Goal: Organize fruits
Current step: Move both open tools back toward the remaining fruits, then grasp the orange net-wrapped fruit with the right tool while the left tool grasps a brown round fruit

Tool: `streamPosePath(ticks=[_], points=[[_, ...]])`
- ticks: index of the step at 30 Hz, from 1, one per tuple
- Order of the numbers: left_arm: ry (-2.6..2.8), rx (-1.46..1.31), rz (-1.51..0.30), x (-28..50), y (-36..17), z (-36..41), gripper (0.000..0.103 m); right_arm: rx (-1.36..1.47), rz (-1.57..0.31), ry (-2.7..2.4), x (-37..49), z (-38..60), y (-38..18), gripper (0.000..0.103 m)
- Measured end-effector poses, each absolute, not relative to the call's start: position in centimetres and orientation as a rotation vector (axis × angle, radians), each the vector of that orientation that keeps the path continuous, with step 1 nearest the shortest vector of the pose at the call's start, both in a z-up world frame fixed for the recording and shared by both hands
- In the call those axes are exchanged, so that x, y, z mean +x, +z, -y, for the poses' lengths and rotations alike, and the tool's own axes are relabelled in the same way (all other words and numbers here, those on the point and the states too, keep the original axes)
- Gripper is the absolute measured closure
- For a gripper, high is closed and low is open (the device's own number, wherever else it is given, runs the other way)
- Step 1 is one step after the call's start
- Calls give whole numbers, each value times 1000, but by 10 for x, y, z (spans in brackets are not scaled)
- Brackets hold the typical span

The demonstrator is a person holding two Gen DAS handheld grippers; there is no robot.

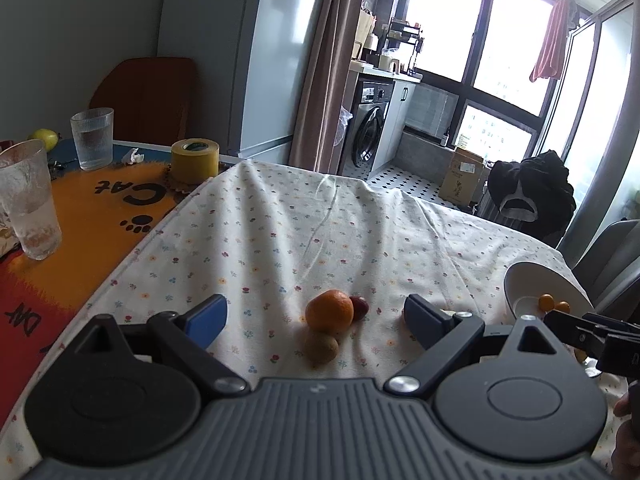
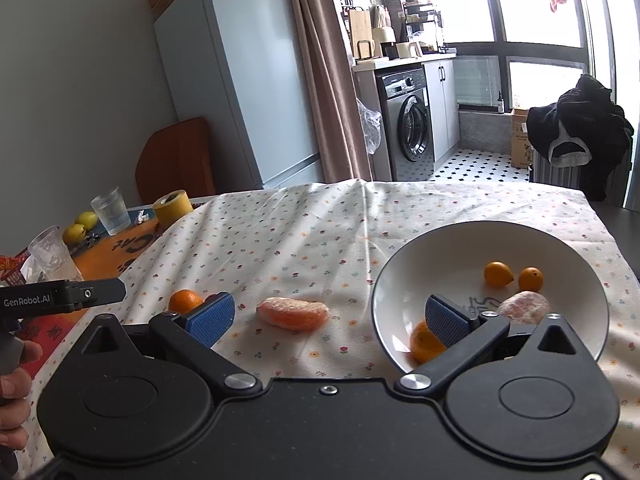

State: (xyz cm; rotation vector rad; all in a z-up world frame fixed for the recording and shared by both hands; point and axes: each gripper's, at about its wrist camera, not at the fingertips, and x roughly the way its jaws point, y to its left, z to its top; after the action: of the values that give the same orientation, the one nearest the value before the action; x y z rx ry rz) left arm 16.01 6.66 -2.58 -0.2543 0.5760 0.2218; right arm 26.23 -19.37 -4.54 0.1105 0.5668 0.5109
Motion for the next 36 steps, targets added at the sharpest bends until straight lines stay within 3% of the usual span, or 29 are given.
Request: streamPosePath(ticks=[15, 19, 21, 26, 28, 36], points=[[217, -289, -598, 166, -43, -82, 10, 92, -612, 545, 270, 170, -57, 0], [204, -281, -605, 171, -49, -80, 12, 87, -627, 571, 273, 163, -61, 8], [201, -276, -610, 174, -52, -79, 16, 82, -637, 579, 275, 160, -63, 12], [183, -295, -657, 182, -66, -78, 41, 77, -665, 598, 281, 153, -68, 22], [177, -297, -667, 185, -71, -77, 42, 70, -669, 606, 282, 150, -70, 22], [128, -303, -695, 197, -83, -69, 66, 49, -707, 628, 291, 136, -78, 30]])
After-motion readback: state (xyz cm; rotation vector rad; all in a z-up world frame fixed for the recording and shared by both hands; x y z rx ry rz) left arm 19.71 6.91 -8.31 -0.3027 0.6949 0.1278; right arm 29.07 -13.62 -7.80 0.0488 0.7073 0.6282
